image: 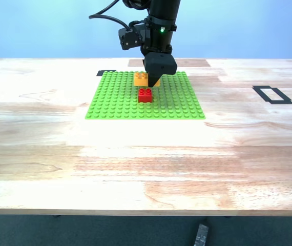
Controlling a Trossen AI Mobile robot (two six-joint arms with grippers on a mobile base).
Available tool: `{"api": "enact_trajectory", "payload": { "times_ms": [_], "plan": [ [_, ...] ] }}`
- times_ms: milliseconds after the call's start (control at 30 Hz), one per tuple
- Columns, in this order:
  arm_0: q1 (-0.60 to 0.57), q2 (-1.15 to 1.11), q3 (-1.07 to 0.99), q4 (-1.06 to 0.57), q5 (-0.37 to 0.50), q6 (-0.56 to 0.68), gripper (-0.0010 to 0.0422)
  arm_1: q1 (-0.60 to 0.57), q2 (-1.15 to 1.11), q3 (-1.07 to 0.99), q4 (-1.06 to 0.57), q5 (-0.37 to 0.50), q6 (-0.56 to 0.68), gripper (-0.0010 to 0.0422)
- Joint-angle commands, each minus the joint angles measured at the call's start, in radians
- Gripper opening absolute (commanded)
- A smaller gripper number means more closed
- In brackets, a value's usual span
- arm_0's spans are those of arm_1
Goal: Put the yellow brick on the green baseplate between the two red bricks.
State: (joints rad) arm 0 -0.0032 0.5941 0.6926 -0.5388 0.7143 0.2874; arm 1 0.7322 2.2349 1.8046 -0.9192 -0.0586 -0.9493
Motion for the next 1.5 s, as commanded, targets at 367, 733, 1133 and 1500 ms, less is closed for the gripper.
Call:
{"api": "enact_trajectory", "payload": {
  "times_ms": [367, 733, 1133, 1500],
  "plan": [
    [0.000, 0.000, -0.001, 0.000, 0.000, 0.005, 0.0000, 0.000, 0.043, 0.005, 0.027, -0.013, 0.030, 0.0010],
    [-0.001, 0.000, -0.001, 0.005, 0.000, 0.008, 0.0000, 0.000, 0.048, 0.005, 0.022, -0.010, 0.041, 0.0019],
    [-0.001, 0.000, -0.001, 0.004, 0.000, 0.008, 0.0000, 0.000, 0.049, 0.003, 0.025, -0.008, 0.068, 0.0157],
    [-0.002, 0.000, -0.001, 0.007, 0.000, 0.009, 0.0000, 0.001, 0.035, 0.001, 0.027, -0.009, 0.089, 0.0194]
  ]
}}
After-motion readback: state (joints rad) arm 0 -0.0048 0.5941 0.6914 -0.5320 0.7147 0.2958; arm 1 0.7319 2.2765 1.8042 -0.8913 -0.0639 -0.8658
